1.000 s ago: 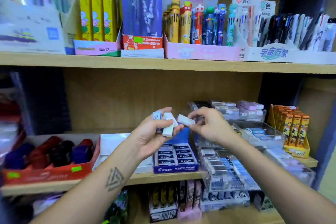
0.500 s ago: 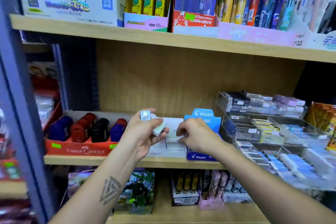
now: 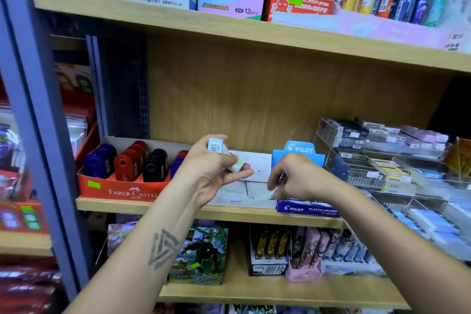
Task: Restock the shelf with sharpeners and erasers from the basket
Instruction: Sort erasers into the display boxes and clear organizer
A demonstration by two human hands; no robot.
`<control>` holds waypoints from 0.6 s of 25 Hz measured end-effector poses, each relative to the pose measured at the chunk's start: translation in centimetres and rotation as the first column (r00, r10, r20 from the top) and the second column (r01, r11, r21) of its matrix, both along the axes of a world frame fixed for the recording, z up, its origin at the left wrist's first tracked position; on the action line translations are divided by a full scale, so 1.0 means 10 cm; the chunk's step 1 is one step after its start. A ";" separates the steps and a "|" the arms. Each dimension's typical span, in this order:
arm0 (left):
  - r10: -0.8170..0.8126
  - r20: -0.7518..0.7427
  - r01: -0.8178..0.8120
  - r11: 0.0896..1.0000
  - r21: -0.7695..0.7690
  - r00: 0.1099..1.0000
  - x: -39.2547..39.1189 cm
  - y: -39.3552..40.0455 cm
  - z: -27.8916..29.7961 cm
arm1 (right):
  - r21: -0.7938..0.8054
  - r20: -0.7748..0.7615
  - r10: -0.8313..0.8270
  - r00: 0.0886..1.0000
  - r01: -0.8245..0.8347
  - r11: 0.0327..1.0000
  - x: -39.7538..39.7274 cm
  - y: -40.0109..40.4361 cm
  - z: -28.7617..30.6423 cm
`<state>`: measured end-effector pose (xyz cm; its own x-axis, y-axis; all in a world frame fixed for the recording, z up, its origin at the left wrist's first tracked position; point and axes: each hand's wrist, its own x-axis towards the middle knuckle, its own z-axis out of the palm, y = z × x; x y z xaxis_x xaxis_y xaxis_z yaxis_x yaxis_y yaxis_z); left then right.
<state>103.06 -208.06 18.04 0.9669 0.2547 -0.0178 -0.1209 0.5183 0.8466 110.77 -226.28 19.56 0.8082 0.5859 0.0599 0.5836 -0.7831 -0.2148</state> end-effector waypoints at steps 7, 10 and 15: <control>-0.004 0.015 0.004 1.000 -0.021 1.000 -0.05 0.05 -0.01 | -0.125 -0.048 0.086 0.995 -0.091 0.988 0.00 0.07 -0.11; -0.053 0.014 0.053 0.999 -0.010 0.999 -0.10 0.07 -0.02 | -0.114 0.034 0.075 0.997 -0.070 0.991 0.02 0.12 -0.12; -0.049 0.001 0.049 0.998 0.042 0.999 -0.12 0.09 -0.01 | 0.502 -0.007 0.276 0.961 -0.235 0.832 0.02 0.29 -0.12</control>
